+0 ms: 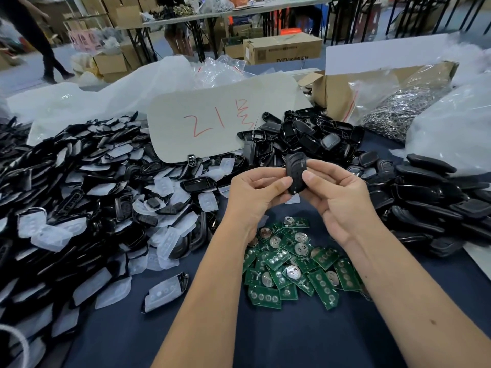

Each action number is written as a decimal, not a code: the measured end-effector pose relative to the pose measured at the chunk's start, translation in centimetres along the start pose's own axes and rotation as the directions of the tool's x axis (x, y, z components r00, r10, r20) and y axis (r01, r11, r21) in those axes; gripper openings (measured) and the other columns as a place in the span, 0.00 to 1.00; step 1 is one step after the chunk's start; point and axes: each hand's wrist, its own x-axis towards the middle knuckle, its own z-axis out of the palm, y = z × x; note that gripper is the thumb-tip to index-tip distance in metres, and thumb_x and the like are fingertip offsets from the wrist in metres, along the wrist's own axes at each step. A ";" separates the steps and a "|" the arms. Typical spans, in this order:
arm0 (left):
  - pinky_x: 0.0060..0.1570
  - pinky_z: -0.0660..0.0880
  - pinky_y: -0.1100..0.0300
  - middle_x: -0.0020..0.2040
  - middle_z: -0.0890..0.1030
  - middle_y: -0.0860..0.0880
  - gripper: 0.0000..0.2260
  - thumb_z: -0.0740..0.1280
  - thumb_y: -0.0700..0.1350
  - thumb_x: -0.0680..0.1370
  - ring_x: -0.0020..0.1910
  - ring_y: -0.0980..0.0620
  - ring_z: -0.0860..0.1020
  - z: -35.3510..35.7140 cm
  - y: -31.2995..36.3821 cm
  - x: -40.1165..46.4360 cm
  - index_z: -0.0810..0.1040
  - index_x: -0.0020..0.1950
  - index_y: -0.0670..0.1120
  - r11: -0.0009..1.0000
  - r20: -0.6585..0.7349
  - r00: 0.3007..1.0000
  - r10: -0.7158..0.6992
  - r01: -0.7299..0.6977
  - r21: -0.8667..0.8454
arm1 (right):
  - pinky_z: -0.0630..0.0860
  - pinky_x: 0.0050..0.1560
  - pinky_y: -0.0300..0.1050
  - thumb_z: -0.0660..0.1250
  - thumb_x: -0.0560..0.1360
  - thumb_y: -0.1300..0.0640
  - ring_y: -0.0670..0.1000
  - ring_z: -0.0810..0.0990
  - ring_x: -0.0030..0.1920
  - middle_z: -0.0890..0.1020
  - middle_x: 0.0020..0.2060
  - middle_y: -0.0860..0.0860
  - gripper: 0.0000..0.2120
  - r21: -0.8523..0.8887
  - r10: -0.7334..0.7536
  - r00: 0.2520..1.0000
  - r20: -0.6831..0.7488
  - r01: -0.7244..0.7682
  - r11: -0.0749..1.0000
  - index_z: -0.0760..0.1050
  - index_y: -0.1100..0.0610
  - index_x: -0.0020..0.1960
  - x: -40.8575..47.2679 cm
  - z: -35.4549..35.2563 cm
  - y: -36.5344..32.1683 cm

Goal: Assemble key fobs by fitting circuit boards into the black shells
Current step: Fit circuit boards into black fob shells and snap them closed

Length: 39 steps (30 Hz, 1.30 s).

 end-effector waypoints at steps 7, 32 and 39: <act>0.49 0.84 0.57 0.49 0.88 0.42 0.10 0.70 0.32 0.79 0.49 0.47 0.86 0.1 0.0 0.2 0.87 0.52 0.45 0.999 0.033 0.998 -0.046 0.046 0.003 | 0.84 0.45 0.43 0.73 0.68 0.66 0.51 0.88 0.44 0.89 0.44 0.55 0.13 -0.001 0.028 0.999 0.044 -0.028 1.000 0.83 0.61 0.52 0.1 0.0 0.2; 0.60 0.81 0.41 0.48 0.81 0.39 0.10 0.65 0.31 0.82 0.49 0.44 0.80 1.2 -0.2 0.3 0.81 0.50 0.44 0.962 0.078 0.993 0.086 -0.103 0.251 | 0.85 0.56 0.51 0.70 0.73 0.69 0.54 0.87 0.51 0.88 0.47 0.55 0.13 0.054 -0.023 1.000 -0.001 0.023 0.998 0.83 0.59 0.55 0.0 0.5 0.2; 0.51 0.83 0.56 0.47 0.80 0.41 0.07 0.64 0.31 0.82 0.47 0.47 0.79 1.0 -0.1 0.1 0.80 0.53 0.39 0.977 0.109 0.993 0.034 -0.055 0.205 | 0.85 0.51 0.47 0.72 0.68 0.65 0.51 0.87 0.48 0.88 0.45 0.54 0.18 0.095 0.037 0.996 0.082 -0.045 0.994 0.82 0.59 0.57 0.3 -0.1 -0.1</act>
